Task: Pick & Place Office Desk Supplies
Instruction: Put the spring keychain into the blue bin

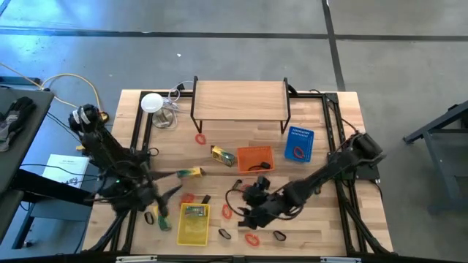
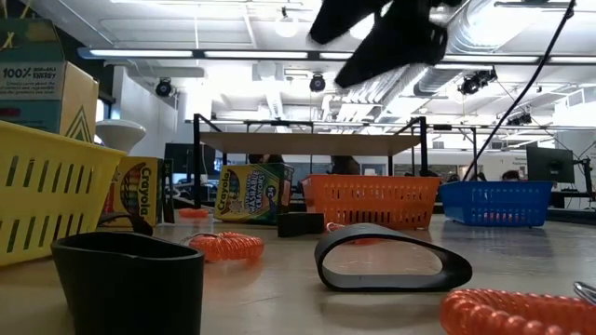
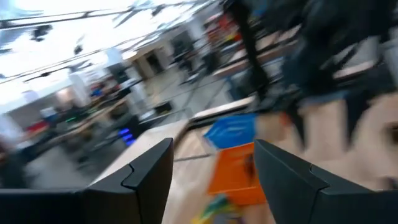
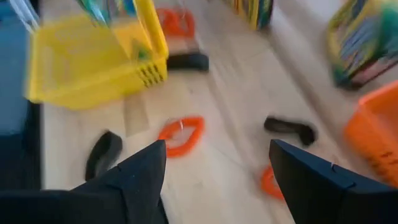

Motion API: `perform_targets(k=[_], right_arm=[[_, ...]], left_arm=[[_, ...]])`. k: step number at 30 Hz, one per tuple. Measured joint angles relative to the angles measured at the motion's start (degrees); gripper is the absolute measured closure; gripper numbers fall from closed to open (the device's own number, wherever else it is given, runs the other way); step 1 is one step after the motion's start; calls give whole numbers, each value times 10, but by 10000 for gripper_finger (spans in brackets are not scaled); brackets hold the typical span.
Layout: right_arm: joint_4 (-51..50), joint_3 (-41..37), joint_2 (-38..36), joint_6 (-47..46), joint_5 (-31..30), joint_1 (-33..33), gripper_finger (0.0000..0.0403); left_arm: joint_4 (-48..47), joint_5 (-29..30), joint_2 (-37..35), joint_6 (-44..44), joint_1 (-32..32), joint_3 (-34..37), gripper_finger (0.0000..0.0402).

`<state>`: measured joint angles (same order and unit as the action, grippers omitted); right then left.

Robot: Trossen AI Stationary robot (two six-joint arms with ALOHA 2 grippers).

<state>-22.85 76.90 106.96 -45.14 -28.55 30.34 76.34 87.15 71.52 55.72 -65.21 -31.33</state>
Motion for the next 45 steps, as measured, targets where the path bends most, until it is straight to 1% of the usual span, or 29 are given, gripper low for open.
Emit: perform_targets(k=[4, 7, 12, 14, 17, 19, 24, 33, 37, 39, 41, 45], right_arm=[[13, -1, 38, -14, 0, -13, 129], [4, -1, 50, -39, -1, -27, 129], [-40, 0, 51, -104, 5, -46, 129], [-60, 0, 51, -122, 19, -54, 129], [-81, 0, 51, -141, 75, -64, 129], [-89, 0, 53, -140, 92, -69, 129], [-96, 0, 63, -127, 93, -76, 129], [-80, 2, 114, -103, 110, -82, 129], [-82, 3, 132, -100, 114, -83, 131], [-89, 3, 137, -99, 112, -83, 141], [-97, 3, 138, -99, 113, -83, 162], [-95, 2, 139, -100, 103, -83, 227]], left_arm=[[0, -19, -20, -19, -79, 0, 188], [0, -33, -36, -57, -125, 0, 188], [-1, -34, -44, -131, -177, 0, 188], [-8, -35, -44, -153, -189, 0, 188], [-19, -35, -44, -183, -193, 0, 188], [-21, -35, -43, -200, -193, 0, 188], [-45, -36, -42, -251, -187, 0, 188], [-96, -30, -42, -329, -186, 0, 188], [-103, -30, -42, -335, -185, 0, 188], [-104, -30, -42, -346, -183, 0, 188], [-107, -30, -42, -366, -181, 0, 188], [-119, -31, -42, -397, -181, 0, 188]])
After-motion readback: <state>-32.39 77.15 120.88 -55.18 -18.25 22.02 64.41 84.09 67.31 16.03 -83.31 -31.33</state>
